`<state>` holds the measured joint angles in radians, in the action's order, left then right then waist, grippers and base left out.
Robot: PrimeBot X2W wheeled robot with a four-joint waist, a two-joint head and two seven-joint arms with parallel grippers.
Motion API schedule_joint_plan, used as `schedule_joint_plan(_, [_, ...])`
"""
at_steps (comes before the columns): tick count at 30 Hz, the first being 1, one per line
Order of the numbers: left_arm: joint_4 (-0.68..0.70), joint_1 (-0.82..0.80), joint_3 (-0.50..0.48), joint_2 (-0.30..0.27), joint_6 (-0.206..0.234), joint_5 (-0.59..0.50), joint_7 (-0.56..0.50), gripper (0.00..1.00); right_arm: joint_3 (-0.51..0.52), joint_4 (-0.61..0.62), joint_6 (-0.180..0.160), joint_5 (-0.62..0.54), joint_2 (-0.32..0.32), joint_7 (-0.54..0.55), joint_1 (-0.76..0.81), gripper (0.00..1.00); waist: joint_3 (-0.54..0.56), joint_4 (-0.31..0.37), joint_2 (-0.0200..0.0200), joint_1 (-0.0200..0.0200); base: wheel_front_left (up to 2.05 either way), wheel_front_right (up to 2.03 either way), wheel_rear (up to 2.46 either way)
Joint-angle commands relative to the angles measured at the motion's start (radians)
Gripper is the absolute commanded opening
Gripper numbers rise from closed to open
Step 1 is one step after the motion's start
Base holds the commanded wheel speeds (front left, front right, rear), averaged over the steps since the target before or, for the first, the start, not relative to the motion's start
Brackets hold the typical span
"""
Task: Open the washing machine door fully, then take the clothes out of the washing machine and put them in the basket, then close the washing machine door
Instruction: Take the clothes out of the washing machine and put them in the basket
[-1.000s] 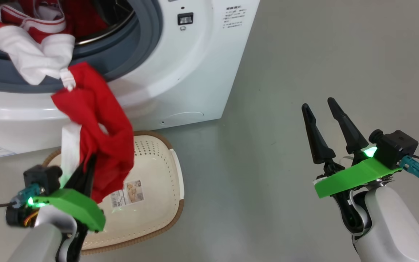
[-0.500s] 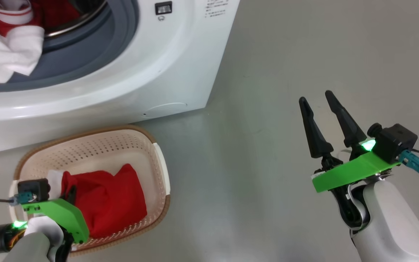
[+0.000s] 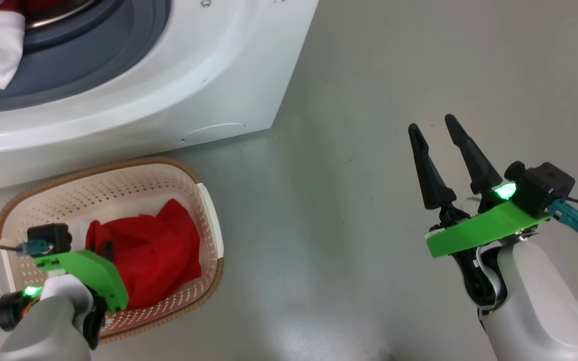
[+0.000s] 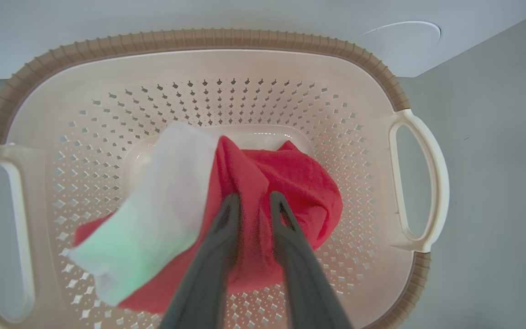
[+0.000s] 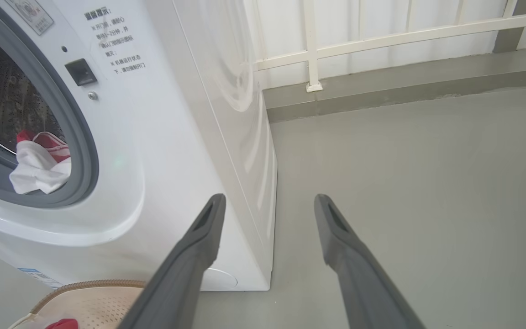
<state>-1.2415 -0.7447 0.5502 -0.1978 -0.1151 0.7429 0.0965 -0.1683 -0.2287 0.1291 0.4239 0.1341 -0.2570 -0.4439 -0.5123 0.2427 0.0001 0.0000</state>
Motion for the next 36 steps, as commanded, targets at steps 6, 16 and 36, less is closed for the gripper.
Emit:
schedule_joint_plan(6, [-0.015,-0.026,-0.008,-0.011,-0.011,0.012,0.02,1.0,-0.019,0.016,0.002,-0.006,0.001,-0.005,-0.008,1.0,0.006,-0.014,-0.0001,0.0,0.0,0.0,0.0])
schedule_joint_plan(16, [-0.004,-0.015,0.018,-0.009,-0.015,0.022,0.077,1.0,-0.022,0.007,0.002,-0.002,0.002,-0.005,-0.003,1.0,0.034,-0.038,-0.0001,0.0,0.0,0.0,0.0])
schedule_joint_plan(36, [0.29,0.067,-0.006,-0.093,-0.006,0.034,0.165,1.0,-0.015,-0.007,0.002,0.006,0.019,-0.005,0.036,1.0,0.134,-0.099,-0.0001,0.0,0.0,0.0,0.0])
